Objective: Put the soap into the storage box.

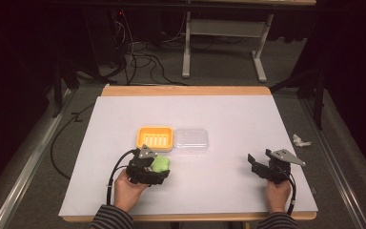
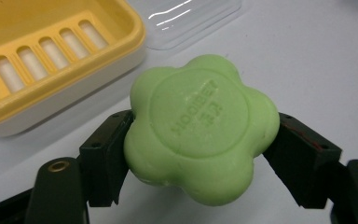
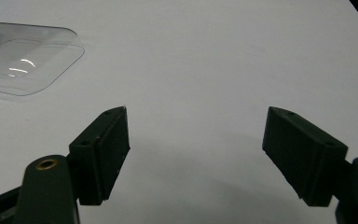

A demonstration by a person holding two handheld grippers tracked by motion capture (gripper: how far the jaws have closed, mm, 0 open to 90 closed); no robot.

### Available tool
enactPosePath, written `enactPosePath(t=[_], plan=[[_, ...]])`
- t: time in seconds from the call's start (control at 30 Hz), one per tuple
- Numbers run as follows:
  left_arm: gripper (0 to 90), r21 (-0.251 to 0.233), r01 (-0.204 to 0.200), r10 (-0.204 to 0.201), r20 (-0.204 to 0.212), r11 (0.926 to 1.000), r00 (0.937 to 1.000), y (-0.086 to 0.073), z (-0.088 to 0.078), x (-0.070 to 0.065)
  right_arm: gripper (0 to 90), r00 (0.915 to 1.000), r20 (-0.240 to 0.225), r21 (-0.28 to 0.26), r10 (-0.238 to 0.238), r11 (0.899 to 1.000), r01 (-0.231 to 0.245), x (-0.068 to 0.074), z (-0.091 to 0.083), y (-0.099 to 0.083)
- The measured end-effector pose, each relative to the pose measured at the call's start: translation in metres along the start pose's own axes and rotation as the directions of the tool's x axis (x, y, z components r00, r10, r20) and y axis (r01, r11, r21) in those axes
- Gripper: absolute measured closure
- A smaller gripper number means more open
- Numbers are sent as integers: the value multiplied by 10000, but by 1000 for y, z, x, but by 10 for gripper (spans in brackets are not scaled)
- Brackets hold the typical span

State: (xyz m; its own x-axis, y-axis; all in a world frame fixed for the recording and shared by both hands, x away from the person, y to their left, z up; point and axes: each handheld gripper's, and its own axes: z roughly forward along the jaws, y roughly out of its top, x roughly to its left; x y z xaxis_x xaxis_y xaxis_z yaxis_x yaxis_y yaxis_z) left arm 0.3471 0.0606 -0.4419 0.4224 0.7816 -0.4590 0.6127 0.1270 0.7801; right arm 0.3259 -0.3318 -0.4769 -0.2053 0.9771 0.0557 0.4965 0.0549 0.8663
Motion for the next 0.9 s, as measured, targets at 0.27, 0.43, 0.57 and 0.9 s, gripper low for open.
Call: enactPosePath(t=[0.27,0.43,0.57,0.9], plan=[[274,-293,235,-239,-113,9993,9997,14,0,6,233,10000,-22,13,-24,10000,24,0,0,0],[274,-392,112,-121,-215,9992,9997,25,1,9,233,10000,12,-7,9,10000,-9,0,0,0],[274,-474,111,-127,-324,9988,9994,34,3,13,233,10000,-10,-3,4,10000,-4,0,0,0],[274,-689,190,-232,-606,9974,9979,51,12,21,233,10000,-11,22,15,10000,-15,0,0,0]])
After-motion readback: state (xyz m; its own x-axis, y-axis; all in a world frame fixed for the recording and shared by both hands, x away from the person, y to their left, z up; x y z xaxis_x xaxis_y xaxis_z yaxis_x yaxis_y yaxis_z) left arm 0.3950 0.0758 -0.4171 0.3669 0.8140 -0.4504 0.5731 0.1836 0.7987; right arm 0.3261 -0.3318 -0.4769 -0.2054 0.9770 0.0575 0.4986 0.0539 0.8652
